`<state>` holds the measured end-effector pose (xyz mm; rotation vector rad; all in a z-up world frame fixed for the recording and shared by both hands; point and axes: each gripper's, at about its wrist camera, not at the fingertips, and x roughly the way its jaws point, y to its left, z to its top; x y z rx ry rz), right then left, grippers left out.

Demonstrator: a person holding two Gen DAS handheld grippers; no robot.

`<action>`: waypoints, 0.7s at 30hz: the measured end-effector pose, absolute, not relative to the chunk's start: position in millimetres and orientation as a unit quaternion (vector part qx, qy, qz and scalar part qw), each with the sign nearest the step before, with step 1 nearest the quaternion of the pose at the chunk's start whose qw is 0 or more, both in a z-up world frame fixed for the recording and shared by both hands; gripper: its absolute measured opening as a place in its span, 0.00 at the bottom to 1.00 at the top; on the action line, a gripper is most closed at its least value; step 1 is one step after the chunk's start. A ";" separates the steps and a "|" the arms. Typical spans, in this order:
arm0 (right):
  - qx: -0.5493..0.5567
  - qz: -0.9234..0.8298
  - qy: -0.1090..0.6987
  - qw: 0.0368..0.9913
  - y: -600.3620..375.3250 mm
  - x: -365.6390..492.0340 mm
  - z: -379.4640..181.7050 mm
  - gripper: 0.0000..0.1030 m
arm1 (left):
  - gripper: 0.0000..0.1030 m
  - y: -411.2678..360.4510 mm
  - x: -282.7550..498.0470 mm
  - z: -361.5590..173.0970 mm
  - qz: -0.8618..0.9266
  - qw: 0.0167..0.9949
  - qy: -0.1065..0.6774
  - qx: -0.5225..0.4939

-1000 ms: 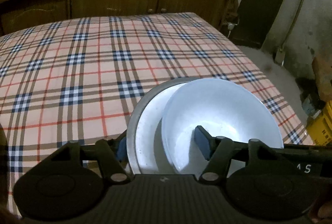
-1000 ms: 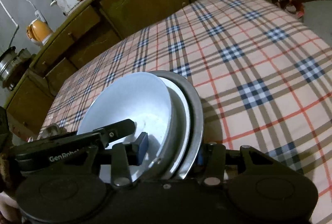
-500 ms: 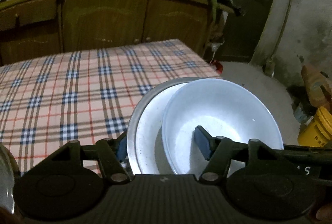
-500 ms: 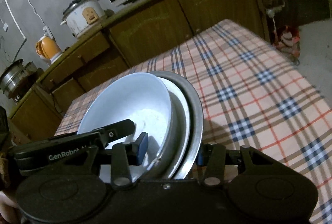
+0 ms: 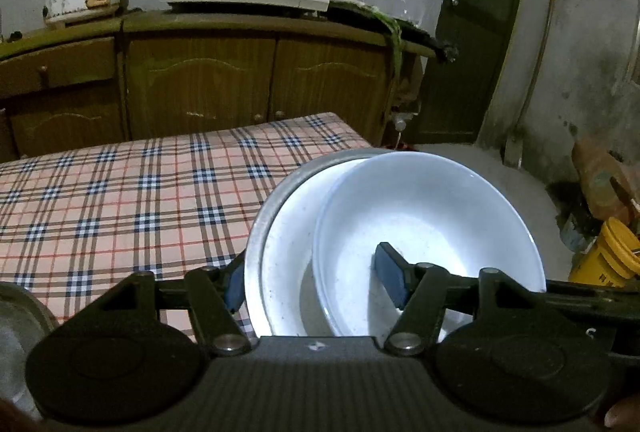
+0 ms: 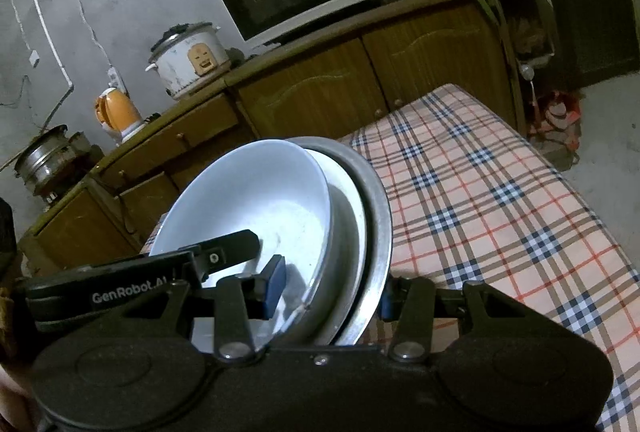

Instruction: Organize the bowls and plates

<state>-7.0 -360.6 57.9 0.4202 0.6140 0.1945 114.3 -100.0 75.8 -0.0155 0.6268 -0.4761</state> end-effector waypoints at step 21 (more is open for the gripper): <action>0.184 0.121 0.274 0.936 -334.3 -54.0 82.0 0.54 | 0.63 -77.0 68.8 92.9 -0.210 0.936 0.280 -0.018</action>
